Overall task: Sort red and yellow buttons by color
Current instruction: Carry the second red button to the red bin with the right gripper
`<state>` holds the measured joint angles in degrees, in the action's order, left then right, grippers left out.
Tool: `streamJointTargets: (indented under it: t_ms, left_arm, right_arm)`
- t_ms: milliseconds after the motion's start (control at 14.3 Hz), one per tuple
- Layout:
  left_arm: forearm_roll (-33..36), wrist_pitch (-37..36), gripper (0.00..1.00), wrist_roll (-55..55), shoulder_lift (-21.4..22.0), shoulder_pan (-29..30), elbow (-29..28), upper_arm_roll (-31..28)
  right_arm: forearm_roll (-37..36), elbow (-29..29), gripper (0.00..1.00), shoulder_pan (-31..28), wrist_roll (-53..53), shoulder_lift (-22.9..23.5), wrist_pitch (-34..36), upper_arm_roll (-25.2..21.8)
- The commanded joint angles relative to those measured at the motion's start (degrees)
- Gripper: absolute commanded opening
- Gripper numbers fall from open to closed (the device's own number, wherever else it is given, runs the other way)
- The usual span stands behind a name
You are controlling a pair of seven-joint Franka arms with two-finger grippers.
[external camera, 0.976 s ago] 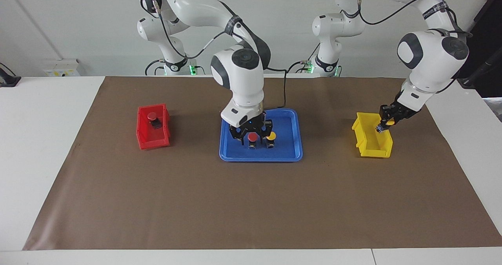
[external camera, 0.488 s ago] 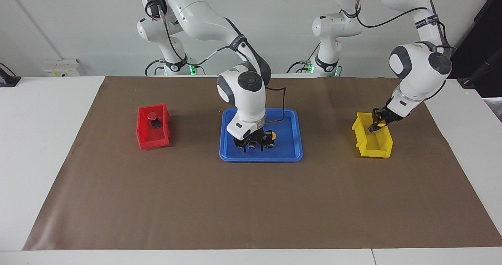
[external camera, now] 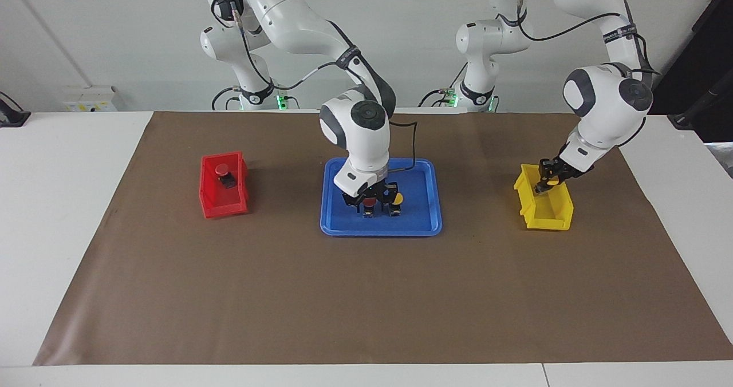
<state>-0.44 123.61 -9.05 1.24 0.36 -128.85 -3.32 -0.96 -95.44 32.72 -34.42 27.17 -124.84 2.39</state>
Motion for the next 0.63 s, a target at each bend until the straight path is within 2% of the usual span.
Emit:
streamJointTargets:
  t_ms: [0, 70, 488, 557]
  left_arm:
    - [-0.3, 2.2, 0.01, -0.9, 1.7, -0.2, -2.7, -0.1]
    - [-0.3, 2.5, 0.02, -0.8, 1.5, -0.2, -3.2, -0.1]
    - [-0.3, 6.0, 0.02, -0.4, 1.9, -0.2, -5.4, -0.1]
    - [-0.3, 6.0, 0.02, -0.5, 1.9, -0.2, -5.4, -0.1]
  right_arm:
    - [1.3, -2.9, 0.66, -0.4, -0.6, -2.0, -1.0, 0.4]
    - [2.2, -3.3, 0.64, -0.4, -0.6, -2.1, -1.3, 0.4]
    - [2.9, -3.2, 0.20, -0.7, -0.5, -2.2, -0.8, 0.3]
    - [2.9, -2.2, 0.19, -1.0, -0.2, -2.2, 0.0, 0.3]
